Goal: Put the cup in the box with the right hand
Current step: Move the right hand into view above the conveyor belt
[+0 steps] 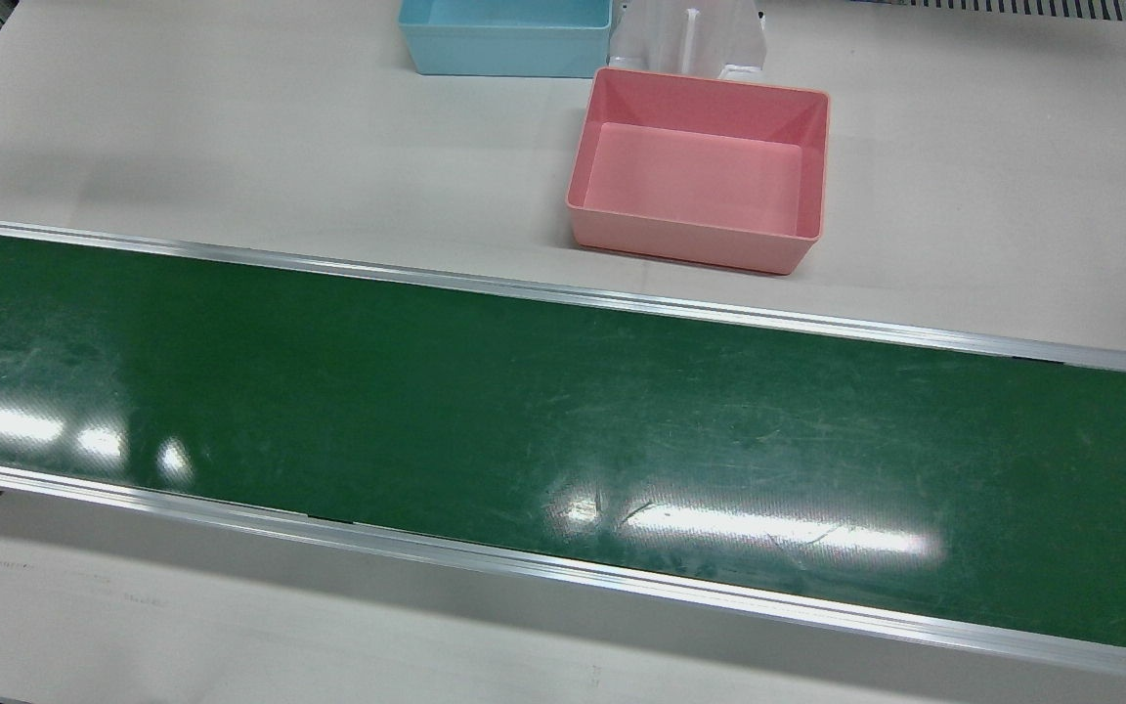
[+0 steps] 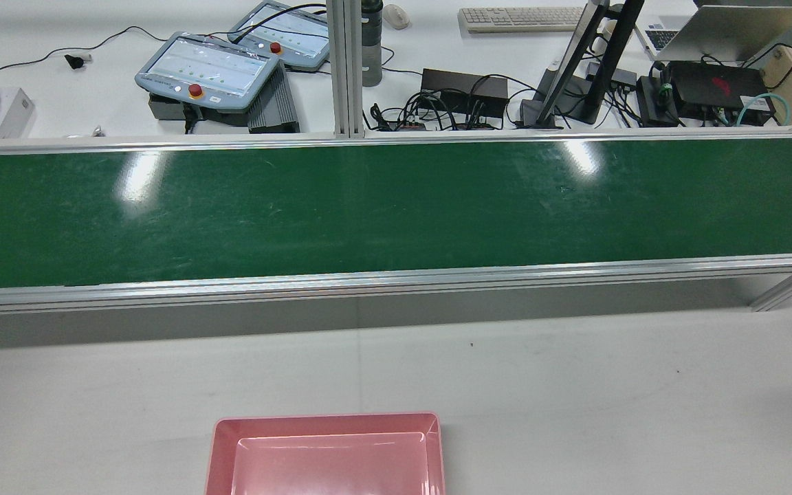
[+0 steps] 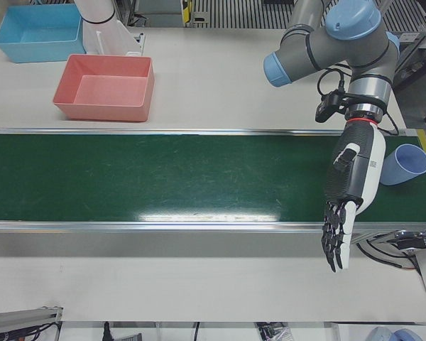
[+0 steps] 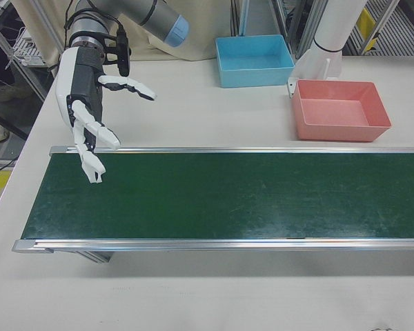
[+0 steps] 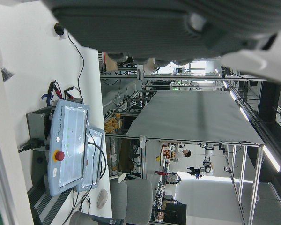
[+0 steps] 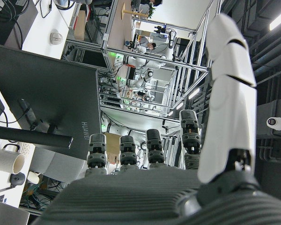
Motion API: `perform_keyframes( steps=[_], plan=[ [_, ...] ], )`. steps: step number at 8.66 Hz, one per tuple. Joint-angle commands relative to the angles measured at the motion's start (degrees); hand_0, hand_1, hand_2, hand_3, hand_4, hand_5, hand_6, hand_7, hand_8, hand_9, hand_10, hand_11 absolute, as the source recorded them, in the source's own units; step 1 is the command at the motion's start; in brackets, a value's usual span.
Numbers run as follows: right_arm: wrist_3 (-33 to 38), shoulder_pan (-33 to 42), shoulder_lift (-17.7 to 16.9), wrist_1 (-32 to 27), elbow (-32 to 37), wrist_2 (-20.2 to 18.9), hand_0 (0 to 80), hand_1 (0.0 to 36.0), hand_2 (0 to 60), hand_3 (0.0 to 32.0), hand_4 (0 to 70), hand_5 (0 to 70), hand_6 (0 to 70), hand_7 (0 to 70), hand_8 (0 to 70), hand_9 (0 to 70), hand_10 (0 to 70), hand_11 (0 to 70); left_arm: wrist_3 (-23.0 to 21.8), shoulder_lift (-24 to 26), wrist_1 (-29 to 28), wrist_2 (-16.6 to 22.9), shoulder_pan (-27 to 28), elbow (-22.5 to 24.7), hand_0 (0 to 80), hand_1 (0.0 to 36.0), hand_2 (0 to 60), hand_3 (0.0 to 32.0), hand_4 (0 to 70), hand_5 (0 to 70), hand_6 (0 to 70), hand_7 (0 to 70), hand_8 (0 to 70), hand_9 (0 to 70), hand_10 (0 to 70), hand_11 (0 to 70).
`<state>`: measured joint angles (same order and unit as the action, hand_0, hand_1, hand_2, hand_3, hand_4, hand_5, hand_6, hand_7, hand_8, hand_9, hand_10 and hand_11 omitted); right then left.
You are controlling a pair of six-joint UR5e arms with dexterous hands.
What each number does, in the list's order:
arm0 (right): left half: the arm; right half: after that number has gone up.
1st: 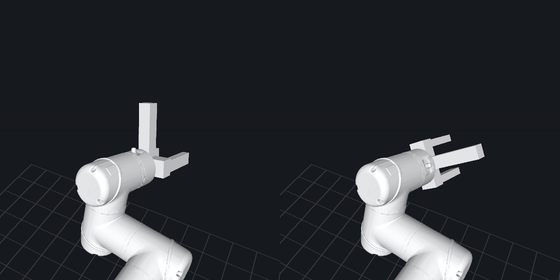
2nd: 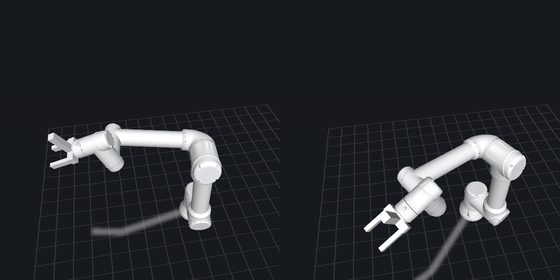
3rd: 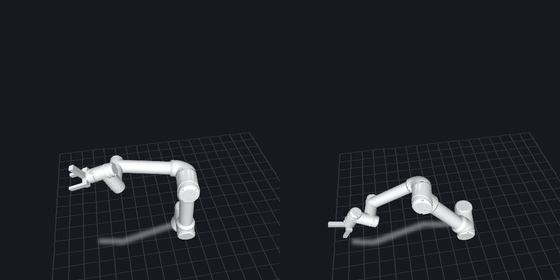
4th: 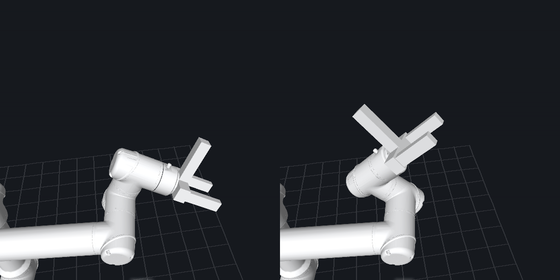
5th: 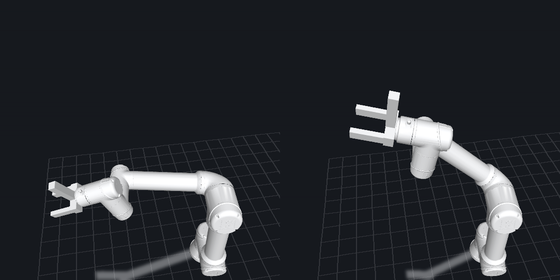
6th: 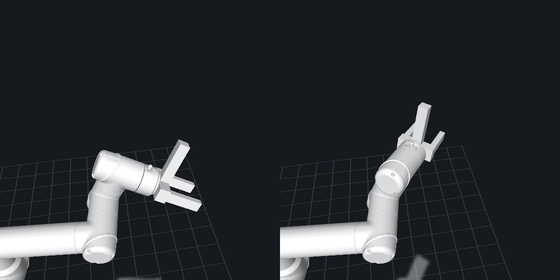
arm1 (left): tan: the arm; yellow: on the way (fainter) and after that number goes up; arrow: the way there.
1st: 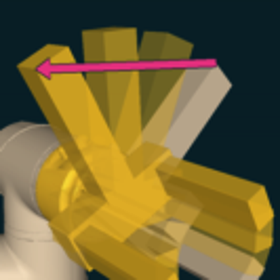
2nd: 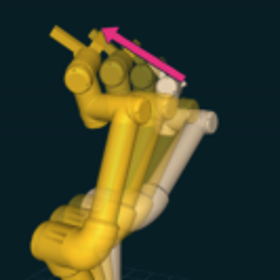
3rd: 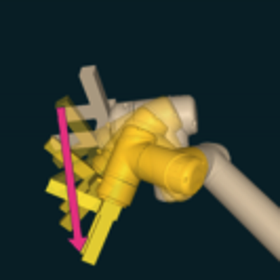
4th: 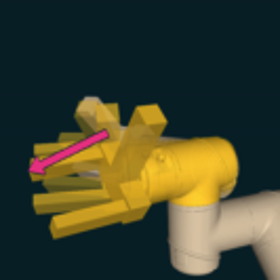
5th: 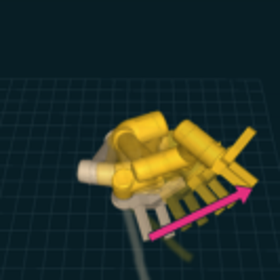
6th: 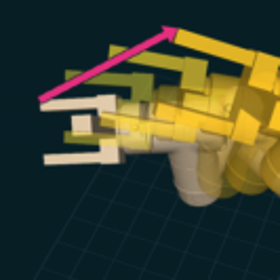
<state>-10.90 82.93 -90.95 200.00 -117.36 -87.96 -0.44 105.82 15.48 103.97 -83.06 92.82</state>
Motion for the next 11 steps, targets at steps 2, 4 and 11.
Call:
perform_keyframes(
  steps=[2,4,11],
  plan=[
    [-6.6,-1.5,-1.1,-1.4,0.5,0.2,55.7,26.6,19.3,0.0,1.4,7.6,4.1,7.5,0.3,2.6,1.6,5.1,0.0,0.0,0.0,0.0,0.1,-0.1,0.0,0.0,0.0,0.0,0.0,0.0,0.0,0.0,0.0,0.0,0.0,0.0],
    [-11.1,-2.3,-0.3,-5.7,3.2,0.4,55.2,20.6,7.7,0.0,0.0,6.9,0.2,0.0,0.0,0.0,0.0,0.4,0.0,0.0,0.1,0.0,0.1,0.0,0.0,0.0,0.0,0.0,0.0,0.0,0.0,0.0,0.0,0.0,0.0,0.0],
    [-6.6,-9.6,6.4,-13.2,13.2,1.8,49.0,15.7,7.0,0.0,1.1,4.7,2.1,1.3,0.3,2.6,0.0,0.0,0.0,0.0,0.4,0.0,0.0,0.9,0.0,0.0,0.0,0.0,0.0,0.0,0.0,0.0,0.0,0.0,0.0,0.0]
  ],
)
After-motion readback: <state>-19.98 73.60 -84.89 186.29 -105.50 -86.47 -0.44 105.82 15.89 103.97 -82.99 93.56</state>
